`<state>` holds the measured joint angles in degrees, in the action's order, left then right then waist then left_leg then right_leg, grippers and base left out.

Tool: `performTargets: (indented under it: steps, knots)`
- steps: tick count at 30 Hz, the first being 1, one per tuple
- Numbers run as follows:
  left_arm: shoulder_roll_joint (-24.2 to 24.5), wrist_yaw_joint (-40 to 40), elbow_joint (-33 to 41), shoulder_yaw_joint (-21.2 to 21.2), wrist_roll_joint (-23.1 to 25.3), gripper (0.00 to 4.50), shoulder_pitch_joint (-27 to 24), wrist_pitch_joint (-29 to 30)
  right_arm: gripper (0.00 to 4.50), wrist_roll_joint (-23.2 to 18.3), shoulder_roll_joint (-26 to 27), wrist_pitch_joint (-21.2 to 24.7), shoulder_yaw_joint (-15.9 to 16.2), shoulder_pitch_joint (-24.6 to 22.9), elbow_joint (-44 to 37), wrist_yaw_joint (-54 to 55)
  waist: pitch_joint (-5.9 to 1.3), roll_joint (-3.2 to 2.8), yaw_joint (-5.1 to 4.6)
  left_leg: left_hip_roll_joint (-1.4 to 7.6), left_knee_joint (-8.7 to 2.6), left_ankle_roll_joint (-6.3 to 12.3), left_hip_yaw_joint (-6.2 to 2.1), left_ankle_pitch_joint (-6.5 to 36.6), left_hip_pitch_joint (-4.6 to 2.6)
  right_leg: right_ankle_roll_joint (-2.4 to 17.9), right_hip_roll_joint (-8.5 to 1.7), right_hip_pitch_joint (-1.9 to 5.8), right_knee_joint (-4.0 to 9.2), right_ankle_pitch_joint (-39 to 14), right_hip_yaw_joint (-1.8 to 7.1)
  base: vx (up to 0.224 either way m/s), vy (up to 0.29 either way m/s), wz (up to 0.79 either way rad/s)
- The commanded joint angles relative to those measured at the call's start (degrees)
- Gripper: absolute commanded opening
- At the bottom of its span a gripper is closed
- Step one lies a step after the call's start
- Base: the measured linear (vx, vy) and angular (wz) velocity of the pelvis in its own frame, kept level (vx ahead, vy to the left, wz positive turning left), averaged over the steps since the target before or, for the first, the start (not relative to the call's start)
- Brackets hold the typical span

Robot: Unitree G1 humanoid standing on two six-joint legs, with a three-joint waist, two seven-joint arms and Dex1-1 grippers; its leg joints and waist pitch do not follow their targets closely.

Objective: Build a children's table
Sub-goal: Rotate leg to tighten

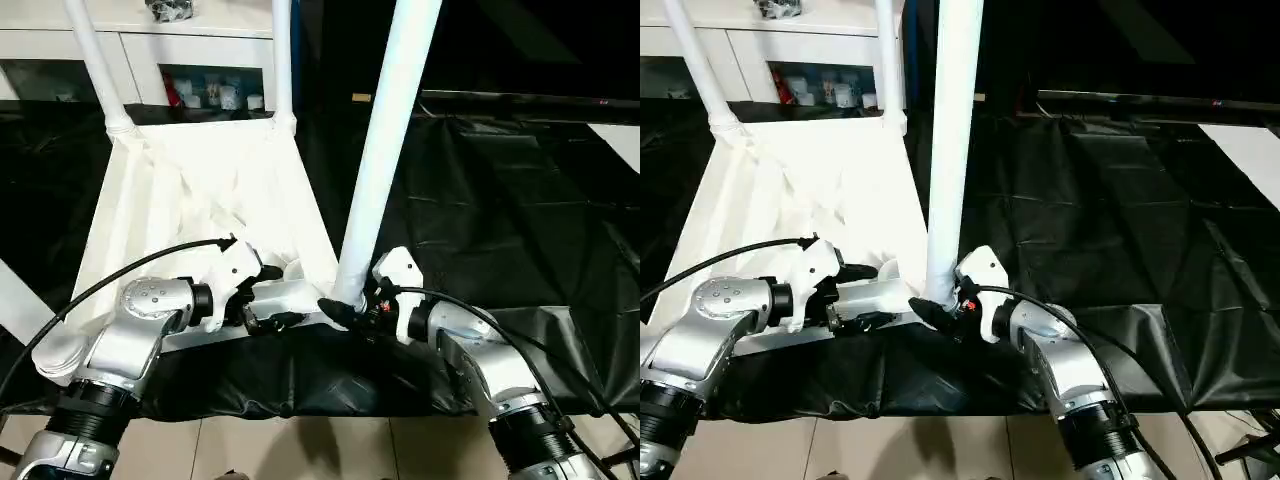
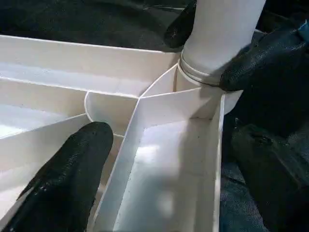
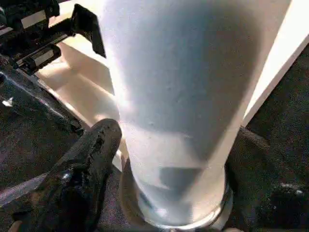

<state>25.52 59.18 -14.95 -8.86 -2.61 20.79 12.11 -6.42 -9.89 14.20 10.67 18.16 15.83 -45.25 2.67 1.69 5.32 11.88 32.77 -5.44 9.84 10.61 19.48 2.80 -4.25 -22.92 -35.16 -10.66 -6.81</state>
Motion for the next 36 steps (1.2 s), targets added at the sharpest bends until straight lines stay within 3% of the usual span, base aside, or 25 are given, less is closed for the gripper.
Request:
performTargets:
  steps: [1, 36]
  knots:
    - [0.1, 0.1, 0.8, -0.5, 0.2, 4.45, 0.2, -0.4, 3.58, 0.1, -0.3, 0.6, 0.7, 0.6, -0.1, -0.4, -3.71, -0.32, 0.29, 1.35, -2.94, 2.61, -0.34, 6.9, 0.42, 6.9, -4.20, 3.81, 4.07, -9.7, 3.91, 0.000, 0.000, 0.00]
    - [0.1, 0.1, 0.8, -0.5, 0.2, 4.45, 0.2, -0.4, 3.58, 0.1, -0.3, 0.6, 0.7, 0.6, -0.1, -0.4, -3.72, -0.33, 0.29, 1.36, -2.94, 2.58, -0.36, 7.0, 0.44, 6.8, -4.19, 3.82, 4.06, -9.9, 3.90, 0.000, 0.000, 0.00]
